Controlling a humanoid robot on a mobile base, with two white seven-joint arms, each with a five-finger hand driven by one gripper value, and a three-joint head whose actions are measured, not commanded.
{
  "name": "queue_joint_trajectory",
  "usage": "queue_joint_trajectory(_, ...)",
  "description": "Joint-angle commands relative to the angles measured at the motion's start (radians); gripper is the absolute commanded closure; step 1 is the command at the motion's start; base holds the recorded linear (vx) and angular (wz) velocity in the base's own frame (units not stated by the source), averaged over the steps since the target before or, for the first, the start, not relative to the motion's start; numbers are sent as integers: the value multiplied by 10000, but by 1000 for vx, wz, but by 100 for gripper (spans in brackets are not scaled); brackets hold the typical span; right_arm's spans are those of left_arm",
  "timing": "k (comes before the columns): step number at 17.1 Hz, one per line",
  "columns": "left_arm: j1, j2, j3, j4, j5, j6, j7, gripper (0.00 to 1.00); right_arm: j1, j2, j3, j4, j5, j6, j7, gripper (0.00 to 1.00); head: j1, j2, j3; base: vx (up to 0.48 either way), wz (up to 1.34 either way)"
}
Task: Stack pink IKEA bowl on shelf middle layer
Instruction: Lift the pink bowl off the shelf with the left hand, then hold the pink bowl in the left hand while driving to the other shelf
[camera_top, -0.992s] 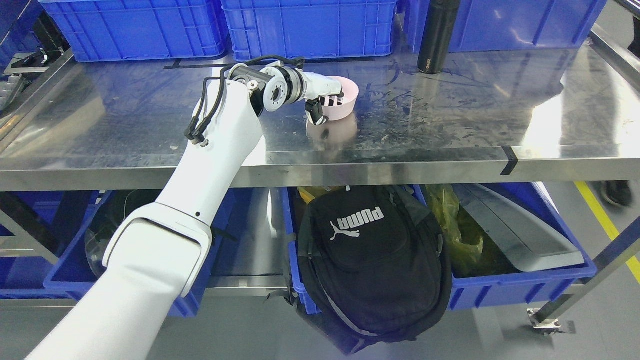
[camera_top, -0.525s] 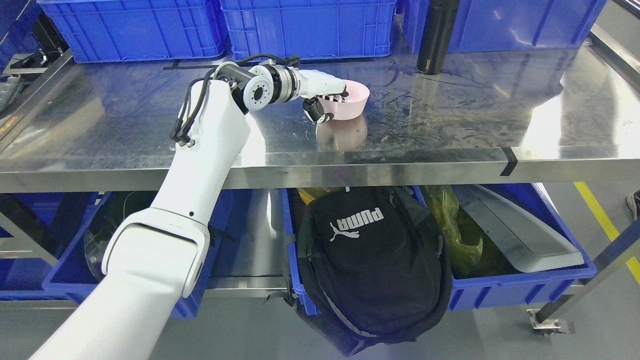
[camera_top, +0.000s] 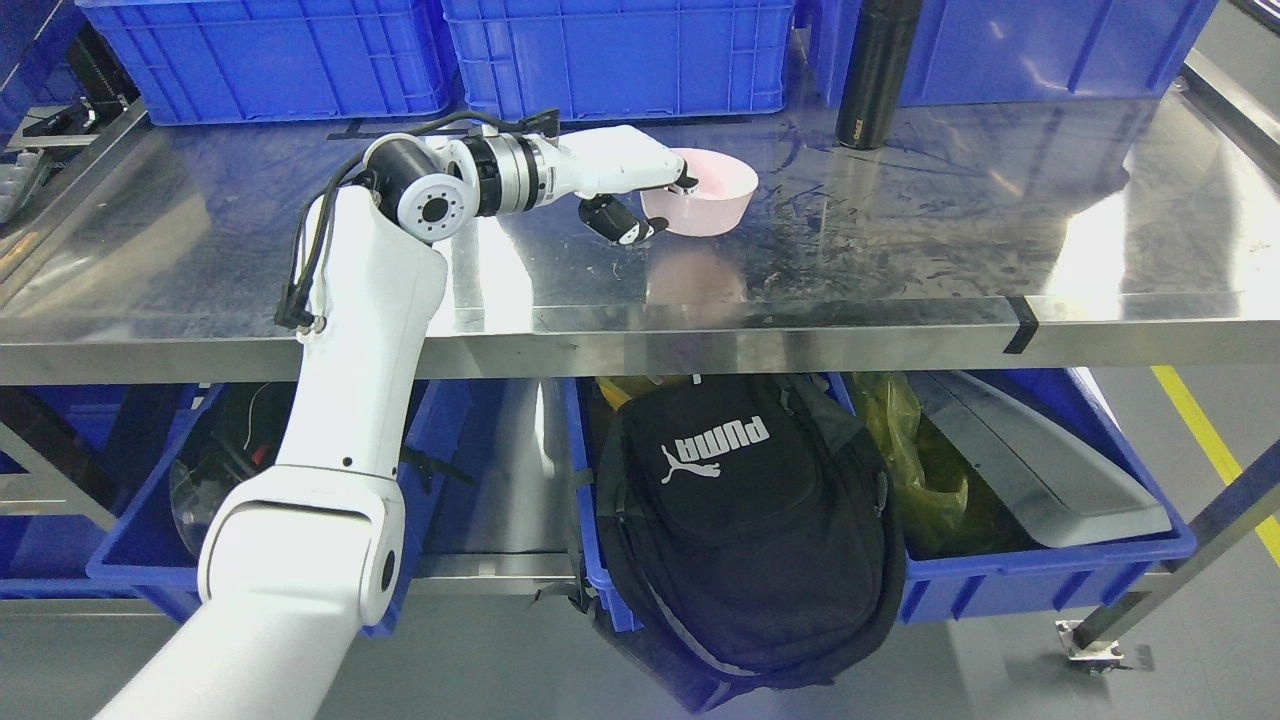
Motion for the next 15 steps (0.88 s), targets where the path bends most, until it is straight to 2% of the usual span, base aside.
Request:
queue_joint_trajectory(1,1144,214,2279,-2627,1733,-296,20,100,230,-175,0,-175,0,5,-6,0,0,0,0,15,49)
queue_joint_trajectory(9,2156,262,2312,-2980,3380,-296,35,100,230,-175,0,-175,0,5,-6,0,0,0,0,21,208)
queue_joint_trajectory(13,2724,185,1899,-3209,3489,-296,35,99,230,-175,0,-175,0,5,-6,0,0,0,0,13,722)
queue_joint_trajectory(15,2879,-29,1303,-3455,3749,-296,35,99,230,-175,0,-175,0,5,-6,0,0,0,0,-10,1120)
